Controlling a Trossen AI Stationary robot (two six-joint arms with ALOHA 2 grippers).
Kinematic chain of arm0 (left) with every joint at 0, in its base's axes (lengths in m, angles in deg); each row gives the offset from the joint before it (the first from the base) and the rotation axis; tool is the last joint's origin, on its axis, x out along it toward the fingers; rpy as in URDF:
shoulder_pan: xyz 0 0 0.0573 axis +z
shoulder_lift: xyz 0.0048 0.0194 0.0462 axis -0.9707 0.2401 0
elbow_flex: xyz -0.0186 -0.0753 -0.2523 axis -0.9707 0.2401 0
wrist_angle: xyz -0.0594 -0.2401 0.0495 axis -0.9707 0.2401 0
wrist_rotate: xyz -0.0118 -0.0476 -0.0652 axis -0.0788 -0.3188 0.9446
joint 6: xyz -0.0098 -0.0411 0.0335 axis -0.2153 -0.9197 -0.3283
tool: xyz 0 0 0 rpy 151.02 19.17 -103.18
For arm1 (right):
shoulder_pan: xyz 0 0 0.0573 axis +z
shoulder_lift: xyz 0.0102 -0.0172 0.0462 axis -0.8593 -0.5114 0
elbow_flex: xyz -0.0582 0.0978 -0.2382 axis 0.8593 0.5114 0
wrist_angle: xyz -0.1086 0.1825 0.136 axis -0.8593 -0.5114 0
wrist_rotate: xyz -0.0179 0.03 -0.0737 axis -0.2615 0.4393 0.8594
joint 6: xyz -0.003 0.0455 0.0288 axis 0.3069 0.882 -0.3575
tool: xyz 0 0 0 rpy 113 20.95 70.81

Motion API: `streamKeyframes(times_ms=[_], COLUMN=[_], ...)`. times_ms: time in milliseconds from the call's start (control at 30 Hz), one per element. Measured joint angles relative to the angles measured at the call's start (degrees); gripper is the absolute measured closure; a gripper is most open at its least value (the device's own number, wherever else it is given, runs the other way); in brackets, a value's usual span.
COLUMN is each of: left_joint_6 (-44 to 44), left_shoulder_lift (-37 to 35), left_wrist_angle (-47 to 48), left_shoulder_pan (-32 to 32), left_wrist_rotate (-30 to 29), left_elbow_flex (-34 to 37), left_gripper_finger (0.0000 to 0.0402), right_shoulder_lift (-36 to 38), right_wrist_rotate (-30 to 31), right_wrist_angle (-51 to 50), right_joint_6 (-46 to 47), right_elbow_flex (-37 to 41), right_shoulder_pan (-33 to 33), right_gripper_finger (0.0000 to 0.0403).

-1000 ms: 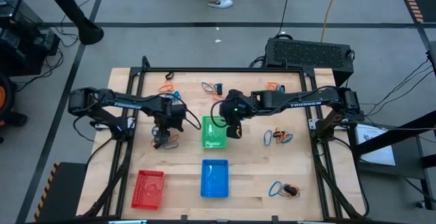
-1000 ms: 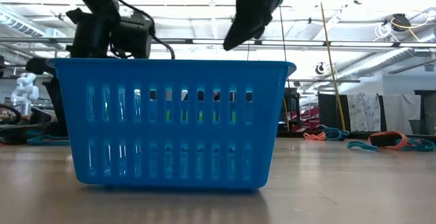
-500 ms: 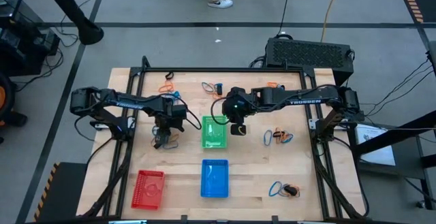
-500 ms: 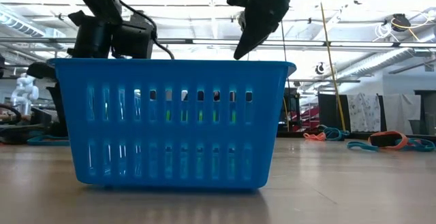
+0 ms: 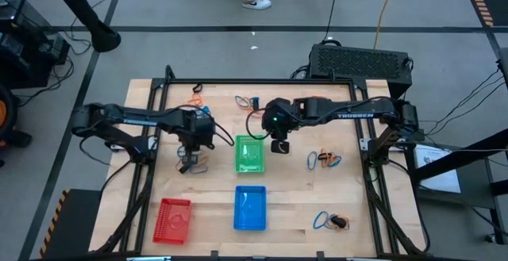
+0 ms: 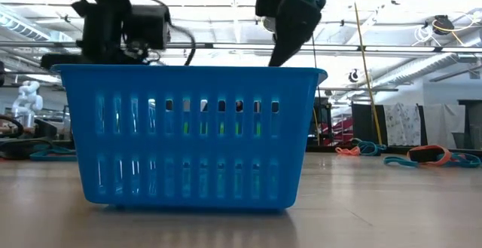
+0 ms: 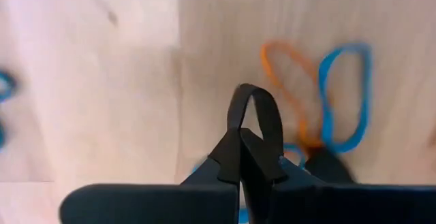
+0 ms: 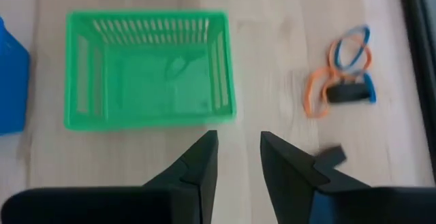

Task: Sort rubber bands into baskets
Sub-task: Put the black rubberband into the green bin

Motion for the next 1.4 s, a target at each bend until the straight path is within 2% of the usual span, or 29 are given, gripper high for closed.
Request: streamKeyframes(times_ms=[133, 300, 433, 567, 800, 1133, 1400], left_joint_6=[-4.44, -14.54, -20.83, -25.54, -29.74, -39.04, -39.24], left_shoulder_lift=[-4.50, -6.45, -3.48, 1.70, 7.71, 13.32, 13.36], left_wrist_angle=[-5.05, -22.78, -38.74, -47.84, -52.59, -52.08, -52.38], left_shoulder_pan=[0.00, 0.00, -0.56, -0.81, -1.04, -1.14, -1.25], left_wrist_rotate=[1.93, 6.99, 8.77, 8.88, 8.86, 8.91, 9.47], left_elbow_flex=[-1.43, -1.60, -1.69, -1.62, -1.58, -1.58, -1.58], left_gripper_finger=[0.0400, 0.0400, 0.0401, 0.0401, 0.0401, 0.0400, 0.0351], right_shoulder_lift=[0.51, 1.30, 2.47, 4.18, 7.40, 7.97, 7.91], right_wrist_rotate=[0.15, 0.15, 0.13, 0.13, -0.28, -0.51, -0.48], right_wrist_angle=[-3.16, -7.73, -12.32, -14.74, -8.49, -4.27, -0.38], right_joint_6=[3.28, 5.84, 6.70, 6.63, 6.37, 3.46, 1.49], right_elbow_flex=[0.00, 0.00, 0.02, 0.02, 0.04, 0.09, 0.09], right_shoulder_pan=[-1.13, -2.37, -3.02, -3.07, -3.05, -3.31, -3.46], right_gripper_finger=[0.0314, 0.0340, 0.0363, 0.0398, 0.0401, 0.0402, 0.0403])
